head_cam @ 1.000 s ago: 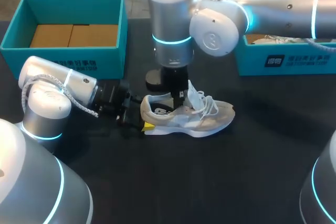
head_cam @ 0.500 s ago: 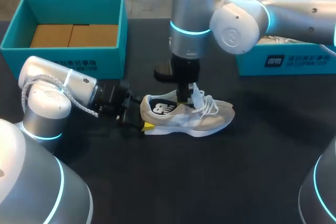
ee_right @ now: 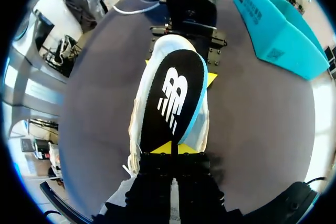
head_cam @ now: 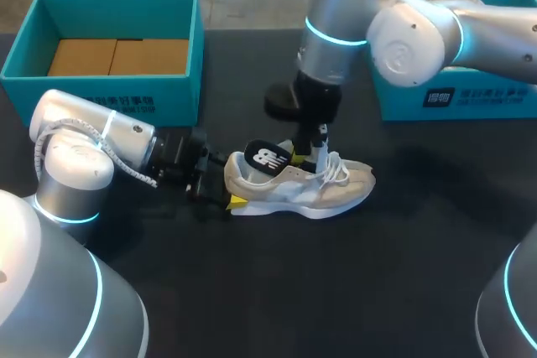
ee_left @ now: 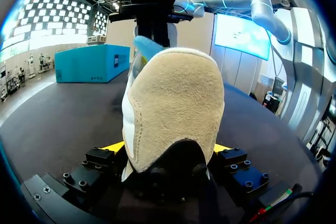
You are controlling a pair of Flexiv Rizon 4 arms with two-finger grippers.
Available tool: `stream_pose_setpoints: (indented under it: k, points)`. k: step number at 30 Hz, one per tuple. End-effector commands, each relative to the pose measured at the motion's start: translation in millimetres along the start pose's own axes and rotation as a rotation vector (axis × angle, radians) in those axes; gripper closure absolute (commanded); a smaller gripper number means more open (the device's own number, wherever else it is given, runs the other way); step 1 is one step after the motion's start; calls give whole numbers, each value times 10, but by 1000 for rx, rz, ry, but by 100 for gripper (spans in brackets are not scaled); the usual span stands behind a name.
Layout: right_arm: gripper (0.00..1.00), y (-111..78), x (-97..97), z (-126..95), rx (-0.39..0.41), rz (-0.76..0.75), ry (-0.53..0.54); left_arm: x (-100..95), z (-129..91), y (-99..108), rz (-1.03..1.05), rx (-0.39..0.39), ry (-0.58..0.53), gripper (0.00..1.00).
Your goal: Take the shoe out of the shoebox, open the shoe tongue, remove and reinsert the insole, then place the shoe into the shoebox
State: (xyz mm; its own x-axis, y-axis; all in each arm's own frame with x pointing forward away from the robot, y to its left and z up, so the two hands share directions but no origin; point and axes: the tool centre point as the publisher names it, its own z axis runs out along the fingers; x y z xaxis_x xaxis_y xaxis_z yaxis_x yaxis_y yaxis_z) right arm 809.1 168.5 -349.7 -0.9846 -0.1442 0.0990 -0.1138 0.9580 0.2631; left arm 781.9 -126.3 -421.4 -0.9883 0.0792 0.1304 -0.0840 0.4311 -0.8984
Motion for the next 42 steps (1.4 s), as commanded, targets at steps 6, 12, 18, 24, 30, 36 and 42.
stream_pose_setpoints:
  k: [6, 12, 18, 24, 30, 36, 42]
  points:
    - [100, 44, -41, -68, -143, -104, -38, 4, -7, 24, 0, -1, -1, 100]
    - [100, 113, -115, -104, -170, -156, -4, 4, -7, 24, 0, -1, -1, 100]
    - [100, 235, -197, -133, -195, -188, 41, 4, -7, 24, 0, -1, -1, 100]
    - [100, 383, -266, -137, -211, -223, 70, 4, -7, 24, 0, -1, -1, 100]
    - [100, 446, -282, -117, -232, -254, 93, 4, -7, 24, 0, -1, -1, 100]
    - [100, 421, -262, -99, -286, -236, 109, 4, -7, 24, 0, -1, -1, 100]
    - [76, 409, -243, -90, -319, -235, 144, 4, -7, 24, 0, -1, -1, 100]
